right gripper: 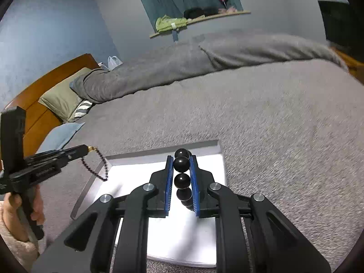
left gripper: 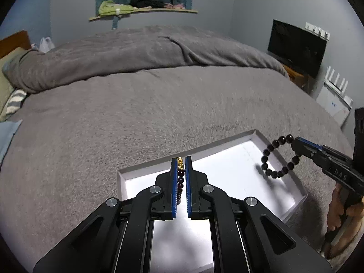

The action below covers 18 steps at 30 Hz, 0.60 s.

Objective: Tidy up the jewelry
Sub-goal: 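Lower both bracelets into the grey tray and open both tools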

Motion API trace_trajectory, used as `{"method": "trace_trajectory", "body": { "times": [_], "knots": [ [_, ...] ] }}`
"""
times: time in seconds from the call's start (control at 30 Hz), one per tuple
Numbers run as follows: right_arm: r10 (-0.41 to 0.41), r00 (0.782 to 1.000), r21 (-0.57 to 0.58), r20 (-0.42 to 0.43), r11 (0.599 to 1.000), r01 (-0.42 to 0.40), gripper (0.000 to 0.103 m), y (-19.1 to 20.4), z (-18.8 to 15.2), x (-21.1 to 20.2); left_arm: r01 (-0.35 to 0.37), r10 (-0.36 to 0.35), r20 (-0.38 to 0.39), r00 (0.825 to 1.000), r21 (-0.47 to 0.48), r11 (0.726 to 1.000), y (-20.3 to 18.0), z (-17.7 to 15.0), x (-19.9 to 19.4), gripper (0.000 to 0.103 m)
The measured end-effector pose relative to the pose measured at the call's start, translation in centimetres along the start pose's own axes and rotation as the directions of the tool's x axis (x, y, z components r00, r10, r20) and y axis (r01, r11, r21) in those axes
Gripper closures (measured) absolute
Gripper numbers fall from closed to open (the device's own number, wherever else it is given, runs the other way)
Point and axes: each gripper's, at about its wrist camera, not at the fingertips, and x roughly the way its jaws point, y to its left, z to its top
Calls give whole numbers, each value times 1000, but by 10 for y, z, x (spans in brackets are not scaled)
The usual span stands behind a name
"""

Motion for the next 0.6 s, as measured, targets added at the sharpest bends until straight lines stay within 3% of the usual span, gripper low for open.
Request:
{"method": "trace_trajectory", "body": {
  "times": [0.3,0.6],
  "knots": [
    [112,992,-13,-63,994,-113,88,14,-5,13,0,-2,-58,998,-32,999,17,-8,40,96],
    [-85,986,-50,-142,996,79,88,3,-15,24,-95,84,-125,989,-80,992,52,-15,67,96]
  ]
}}
